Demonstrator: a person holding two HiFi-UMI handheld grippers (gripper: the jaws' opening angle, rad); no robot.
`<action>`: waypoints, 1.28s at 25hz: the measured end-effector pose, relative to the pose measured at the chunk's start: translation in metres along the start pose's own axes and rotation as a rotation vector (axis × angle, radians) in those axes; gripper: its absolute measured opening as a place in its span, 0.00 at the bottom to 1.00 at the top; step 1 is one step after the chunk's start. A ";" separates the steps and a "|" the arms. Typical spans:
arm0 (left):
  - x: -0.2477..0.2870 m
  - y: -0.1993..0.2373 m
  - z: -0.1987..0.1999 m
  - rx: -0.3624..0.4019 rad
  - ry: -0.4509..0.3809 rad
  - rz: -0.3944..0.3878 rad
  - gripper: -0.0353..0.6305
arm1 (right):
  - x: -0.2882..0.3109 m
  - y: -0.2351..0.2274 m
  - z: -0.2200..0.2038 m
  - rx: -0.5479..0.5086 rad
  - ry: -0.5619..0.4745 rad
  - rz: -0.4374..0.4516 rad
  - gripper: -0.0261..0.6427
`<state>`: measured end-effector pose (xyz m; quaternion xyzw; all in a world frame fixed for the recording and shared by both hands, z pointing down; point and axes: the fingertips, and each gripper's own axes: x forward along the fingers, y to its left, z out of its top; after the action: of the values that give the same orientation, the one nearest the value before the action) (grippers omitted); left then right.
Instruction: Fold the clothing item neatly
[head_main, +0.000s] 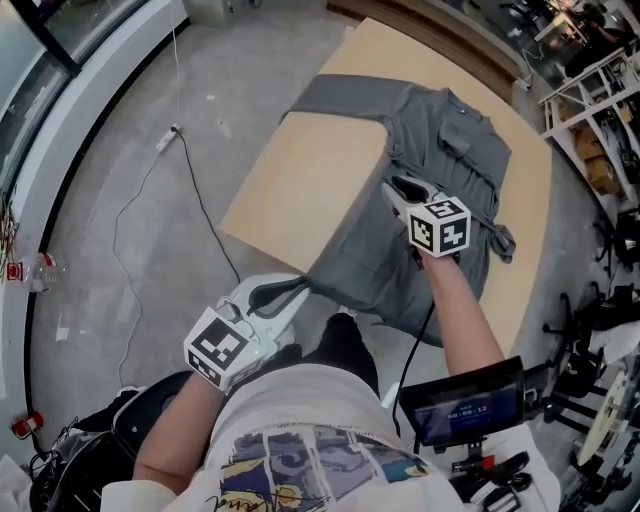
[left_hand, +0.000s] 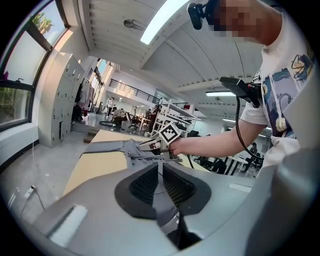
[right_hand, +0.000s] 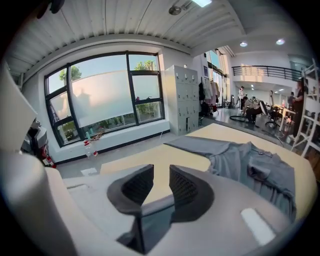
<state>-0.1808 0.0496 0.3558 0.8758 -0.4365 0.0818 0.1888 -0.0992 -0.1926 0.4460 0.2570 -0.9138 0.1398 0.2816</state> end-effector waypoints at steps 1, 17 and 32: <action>-0.007 -0.002 0.003 0.003 -0.005 0.006 0.11 | 0.002 0.011 0.003 -0.014 0.003 0.014 0.17; -0.056 0.085 -0.011 -0.086 -0.010 0.131 0.11 | 0.193 0.093 0.063 -0.315 0.087 0.186 0.17; -0.039 0.147 -0.007 -0.211 0.015 0.223 0.11 | 0.320 0.033 0.072 -0.473 0.216 0.199 0.20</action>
<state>-0.3215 0.0008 0.3879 0.7965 -0.5360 0.0627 0.2726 -0.3762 -0.3195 0.5718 0.0768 -0.9065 -0.0238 0.4145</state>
